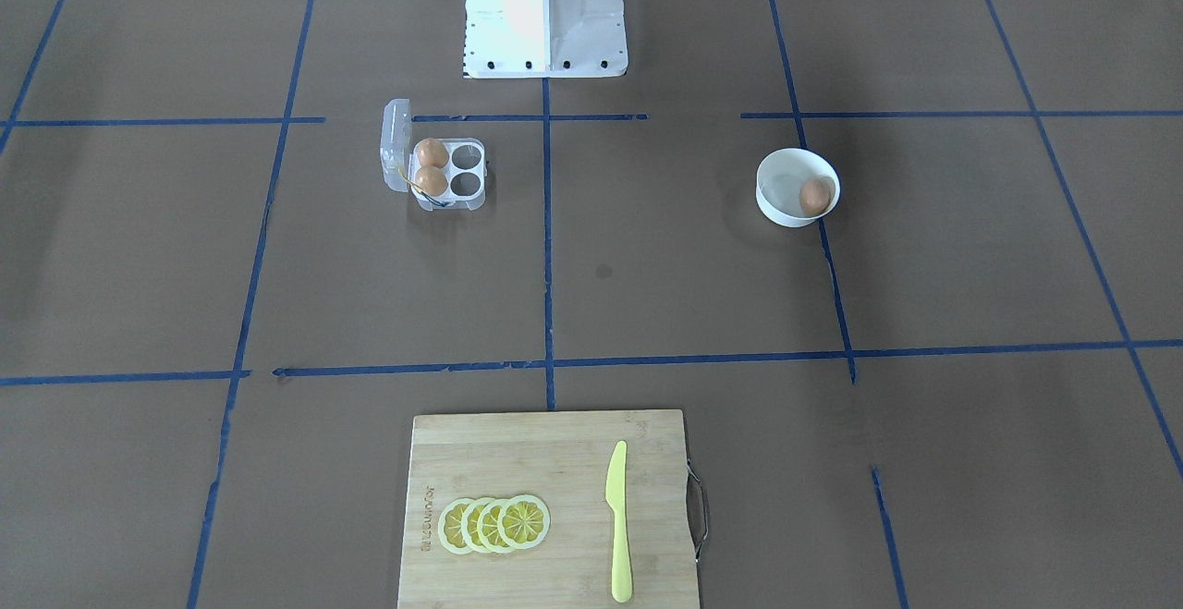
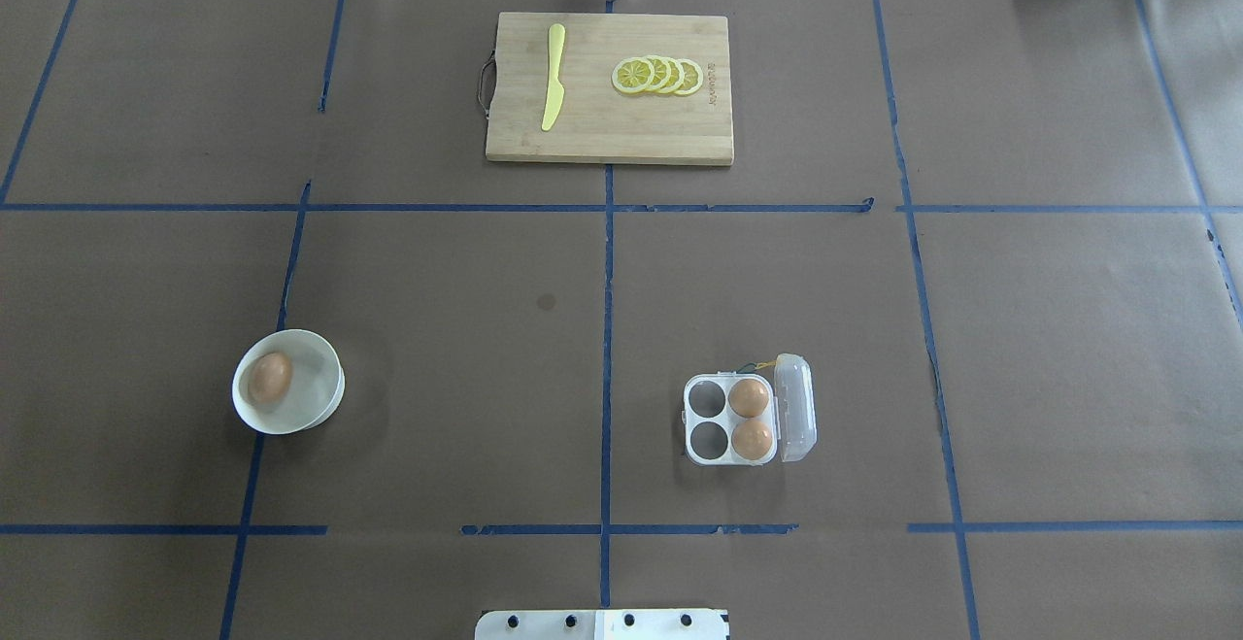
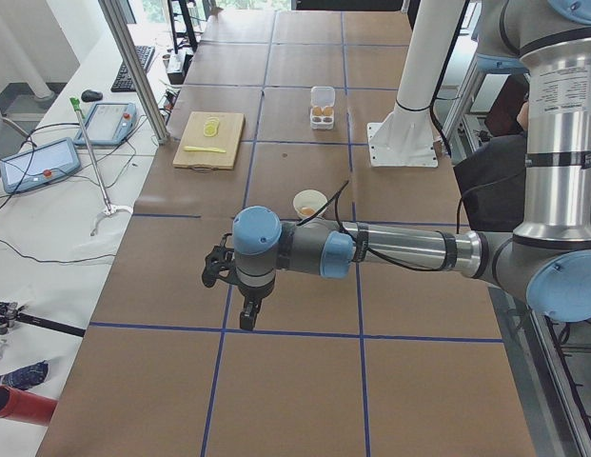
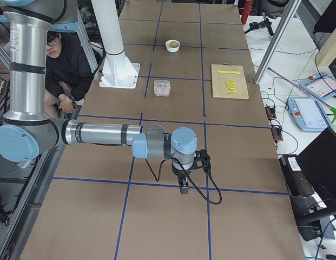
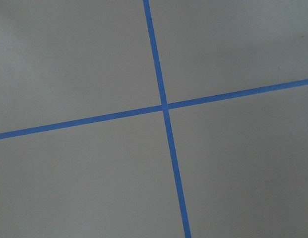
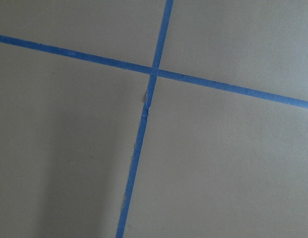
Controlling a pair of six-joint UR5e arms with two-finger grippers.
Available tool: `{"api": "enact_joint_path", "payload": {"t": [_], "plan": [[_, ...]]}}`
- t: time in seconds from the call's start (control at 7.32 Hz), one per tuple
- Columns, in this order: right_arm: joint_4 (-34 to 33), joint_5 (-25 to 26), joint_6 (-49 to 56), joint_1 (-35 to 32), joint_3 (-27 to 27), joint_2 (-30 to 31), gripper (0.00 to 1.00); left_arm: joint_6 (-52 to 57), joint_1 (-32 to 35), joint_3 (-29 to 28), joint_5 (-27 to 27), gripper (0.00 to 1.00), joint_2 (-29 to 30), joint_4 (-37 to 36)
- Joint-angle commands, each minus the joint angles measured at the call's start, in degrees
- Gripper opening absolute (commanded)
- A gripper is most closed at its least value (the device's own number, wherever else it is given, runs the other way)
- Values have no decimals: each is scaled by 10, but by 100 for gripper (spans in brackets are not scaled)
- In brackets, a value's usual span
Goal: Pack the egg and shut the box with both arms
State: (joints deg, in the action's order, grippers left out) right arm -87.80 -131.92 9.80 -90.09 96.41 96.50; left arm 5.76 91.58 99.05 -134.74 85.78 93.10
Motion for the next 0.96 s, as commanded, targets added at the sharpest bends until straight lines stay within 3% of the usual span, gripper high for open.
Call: {"api": "enact_joint_path", "payload": {"t": [0.0,0.55,0.82], "plan": [[0,-1,0,0,2,0,100,2,0,3,0,100,-1,8],[-1,-10,-1,2,4,11,100,2,0,1,1,100,-2,56],[-1,-10,-7,0,4,12,100,-4,0,-23,2,100,10,178]]}}
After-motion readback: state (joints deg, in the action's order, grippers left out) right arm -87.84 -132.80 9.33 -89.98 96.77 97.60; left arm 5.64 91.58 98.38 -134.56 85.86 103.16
